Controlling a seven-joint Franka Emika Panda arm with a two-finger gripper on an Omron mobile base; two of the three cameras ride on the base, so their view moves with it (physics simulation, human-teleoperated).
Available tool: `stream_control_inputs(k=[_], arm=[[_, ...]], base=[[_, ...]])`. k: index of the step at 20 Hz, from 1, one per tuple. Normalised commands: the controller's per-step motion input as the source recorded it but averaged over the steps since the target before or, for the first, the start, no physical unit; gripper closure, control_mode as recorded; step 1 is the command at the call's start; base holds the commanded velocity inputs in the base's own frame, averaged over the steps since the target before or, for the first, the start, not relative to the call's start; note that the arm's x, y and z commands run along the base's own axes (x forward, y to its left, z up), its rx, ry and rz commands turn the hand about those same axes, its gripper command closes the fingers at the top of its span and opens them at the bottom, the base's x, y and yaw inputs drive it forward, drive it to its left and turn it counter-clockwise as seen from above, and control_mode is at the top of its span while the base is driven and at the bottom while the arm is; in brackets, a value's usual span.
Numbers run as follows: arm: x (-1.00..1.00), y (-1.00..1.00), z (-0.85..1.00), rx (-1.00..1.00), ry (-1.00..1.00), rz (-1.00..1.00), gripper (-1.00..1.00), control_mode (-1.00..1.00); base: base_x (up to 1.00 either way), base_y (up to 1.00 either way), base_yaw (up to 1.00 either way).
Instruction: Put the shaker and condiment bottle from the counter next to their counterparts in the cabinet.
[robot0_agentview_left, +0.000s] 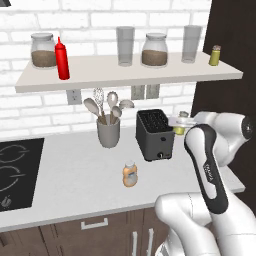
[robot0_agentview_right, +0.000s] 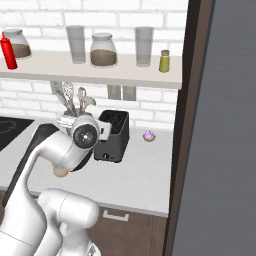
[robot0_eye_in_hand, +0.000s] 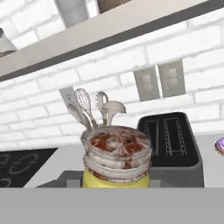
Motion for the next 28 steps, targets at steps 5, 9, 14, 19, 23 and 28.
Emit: stream_control_inputs(k=[5,9,14,19,23,28], arm=[[-0.05,-0.06,0.46,0.0,0.0,-0.15,1.0,-1.0],[-0.13,-0.11,0.44,-0.02,0.0,-0.16,1.0,-1.0],[-0.21,-0.11,0.38,-0.03,0.0,-0.17,1.0,-1.0],[-0.3,-0.12,0.29,-0.06,0.0,-0.17,1.0,-1.0],[-0.28,-0.18,0.35,-0.07,0.0,-0.19,1.0,-1.0],[-0.05,-0.23,0.5,-0.1,0.0,-0.21,1.0,-1.0]], base=[[0.0,0.0,0.0],[0.0,0.0,0.0],[0.0,0.0,0.0],[0.0,0.0,0.0],[0.0,0.0,0.0],[0.0,0.0,0.0]])
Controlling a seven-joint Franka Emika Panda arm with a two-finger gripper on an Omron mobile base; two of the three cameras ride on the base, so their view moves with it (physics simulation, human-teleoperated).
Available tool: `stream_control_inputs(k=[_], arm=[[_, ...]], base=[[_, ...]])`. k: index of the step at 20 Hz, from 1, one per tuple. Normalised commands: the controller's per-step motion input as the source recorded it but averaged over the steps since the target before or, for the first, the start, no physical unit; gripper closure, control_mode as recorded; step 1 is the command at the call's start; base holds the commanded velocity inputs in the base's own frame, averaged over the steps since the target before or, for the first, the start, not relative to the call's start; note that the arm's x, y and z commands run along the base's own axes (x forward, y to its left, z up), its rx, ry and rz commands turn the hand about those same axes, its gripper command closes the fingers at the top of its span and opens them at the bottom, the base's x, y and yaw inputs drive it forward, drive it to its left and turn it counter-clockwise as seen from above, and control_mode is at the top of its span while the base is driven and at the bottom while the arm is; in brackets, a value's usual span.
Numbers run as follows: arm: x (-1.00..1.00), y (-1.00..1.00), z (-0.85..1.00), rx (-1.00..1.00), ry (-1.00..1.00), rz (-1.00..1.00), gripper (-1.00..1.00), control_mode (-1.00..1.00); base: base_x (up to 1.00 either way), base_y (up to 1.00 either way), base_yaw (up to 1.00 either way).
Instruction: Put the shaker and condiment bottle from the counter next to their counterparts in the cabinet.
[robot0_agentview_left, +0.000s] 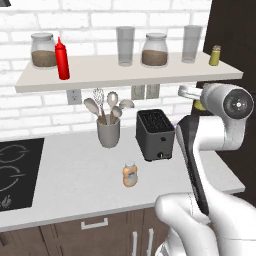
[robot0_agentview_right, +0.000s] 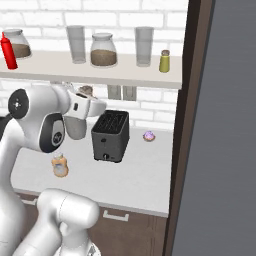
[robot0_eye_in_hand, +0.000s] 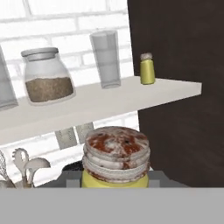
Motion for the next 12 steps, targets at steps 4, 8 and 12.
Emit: stream_control_inputs(k=[4,8,12], arm=[[0.0,-0.18,0.53,-0.1,-0.01,-0.18,1.0,-1.0],[0.02,-0.09,0.56,-0.1,-0.04,-0.12,1.0,-1.0],[0.0,-0.19,0.47,-0.04,-0.01,-0.1,1.0,-1.0]], base=[[0.0,0.0,0.0],[0.0,0.0,0.0],[0.0,0.0,0.0]])
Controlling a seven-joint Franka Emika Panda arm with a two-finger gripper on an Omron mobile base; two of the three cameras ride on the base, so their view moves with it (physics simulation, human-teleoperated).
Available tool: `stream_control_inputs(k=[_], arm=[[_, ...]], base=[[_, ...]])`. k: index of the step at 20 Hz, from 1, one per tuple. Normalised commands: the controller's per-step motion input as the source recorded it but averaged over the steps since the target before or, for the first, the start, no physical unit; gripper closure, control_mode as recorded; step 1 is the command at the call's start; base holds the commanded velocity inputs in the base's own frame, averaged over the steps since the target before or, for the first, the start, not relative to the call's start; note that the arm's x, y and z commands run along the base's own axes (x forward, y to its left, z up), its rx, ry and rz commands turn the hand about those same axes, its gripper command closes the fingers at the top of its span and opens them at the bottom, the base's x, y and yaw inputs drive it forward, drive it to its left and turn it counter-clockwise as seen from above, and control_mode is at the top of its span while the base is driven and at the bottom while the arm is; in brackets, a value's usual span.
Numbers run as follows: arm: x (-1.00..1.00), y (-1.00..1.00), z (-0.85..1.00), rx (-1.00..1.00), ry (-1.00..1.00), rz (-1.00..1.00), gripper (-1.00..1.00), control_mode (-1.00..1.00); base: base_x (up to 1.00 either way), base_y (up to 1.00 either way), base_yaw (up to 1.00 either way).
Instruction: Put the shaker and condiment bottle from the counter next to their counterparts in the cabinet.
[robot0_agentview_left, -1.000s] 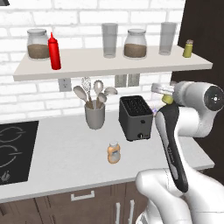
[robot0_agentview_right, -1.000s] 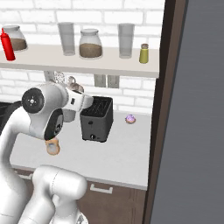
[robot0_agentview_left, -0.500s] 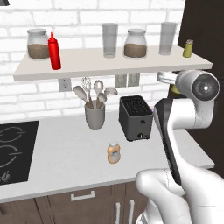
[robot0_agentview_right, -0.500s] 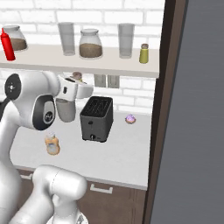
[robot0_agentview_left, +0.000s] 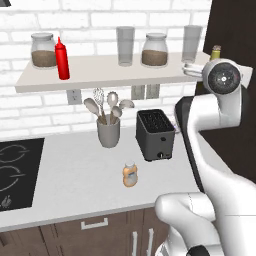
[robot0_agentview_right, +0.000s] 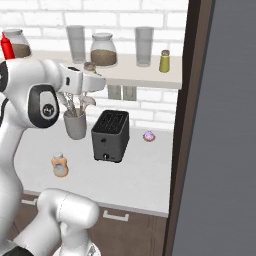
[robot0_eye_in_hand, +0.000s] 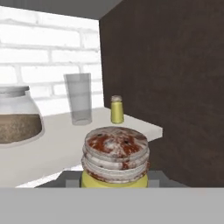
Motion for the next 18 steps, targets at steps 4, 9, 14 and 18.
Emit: stream_control_inputs(k=[4,9,14,18], arm=[[0.04,-0.3,0.1,0.0,0.0,-0.07,1.0,-1.0],[0.16,-0.34,0.0,0.0,0.0,-0.02,1.0,-1.0],[0.37,-0.25,-0.11,0.0,-0.04,0.0,1.0,-1.0],[0.46,-0.16,-0.09,-0.02,-0.15,0.0,1.0,-1.0]], base=[[0.0,0.0,0.0],[0.0,0.0,0.0],[0.0,0.0,0.0],[0.0,0.0,0.0]])
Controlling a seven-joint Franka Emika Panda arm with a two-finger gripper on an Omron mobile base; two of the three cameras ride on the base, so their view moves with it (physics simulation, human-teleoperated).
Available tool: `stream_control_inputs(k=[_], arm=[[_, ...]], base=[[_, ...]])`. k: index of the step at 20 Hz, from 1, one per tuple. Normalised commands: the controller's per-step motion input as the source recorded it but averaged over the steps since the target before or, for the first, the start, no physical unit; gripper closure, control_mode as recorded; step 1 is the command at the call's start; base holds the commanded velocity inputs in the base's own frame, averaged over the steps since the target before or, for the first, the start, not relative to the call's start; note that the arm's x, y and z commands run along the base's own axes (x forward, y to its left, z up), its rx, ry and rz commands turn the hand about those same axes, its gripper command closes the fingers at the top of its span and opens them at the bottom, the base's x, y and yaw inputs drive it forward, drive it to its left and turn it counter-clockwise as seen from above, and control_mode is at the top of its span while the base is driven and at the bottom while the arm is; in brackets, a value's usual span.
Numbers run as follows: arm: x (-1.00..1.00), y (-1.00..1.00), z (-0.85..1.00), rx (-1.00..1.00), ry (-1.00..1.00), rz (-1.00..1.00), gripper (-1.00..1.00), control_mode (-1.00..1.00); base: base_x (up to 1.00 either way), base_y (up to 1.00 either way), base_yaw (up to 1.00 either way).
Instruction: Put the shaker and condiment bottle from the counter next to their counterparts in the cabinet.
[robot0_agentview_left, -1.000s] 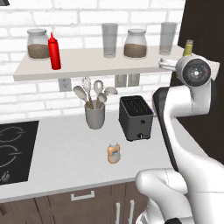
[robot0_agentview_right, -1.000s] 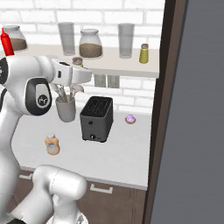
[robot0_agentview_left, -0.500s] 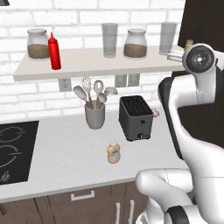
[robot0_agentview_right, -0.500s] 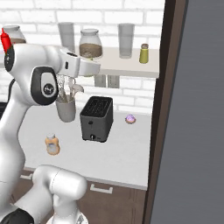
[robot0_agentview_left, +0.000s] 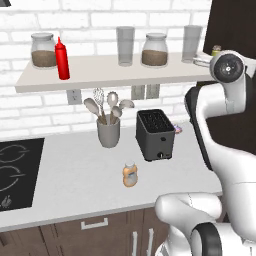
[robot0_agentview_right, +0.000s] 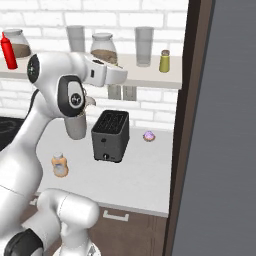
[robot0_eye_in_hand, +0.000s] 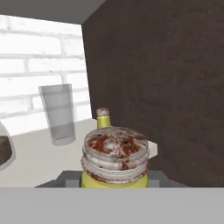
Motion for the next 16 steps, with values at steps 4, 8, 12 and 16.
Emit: stream_control_inputs(k=[4,8,12,16], arm=[[0.39,-0.1,-0.16,-0.04,-0.15,0.0,1.0,-1.0],[0.28,-0.15,-0.19,0.0,-0.06,0.0,1.0,-1.0],[0.33,-0.21,-0.11,0.0,-0.01,0.0,1.0,-1.0],[0.36,-0.25,0.0,0.0,0.0,0.0,1.0,-1.0]], base=[[0.0,0.0,0.0],[0.0,0.0,0.0],[0.0,0.0,0.0],[0.0,0.0,0.0]])
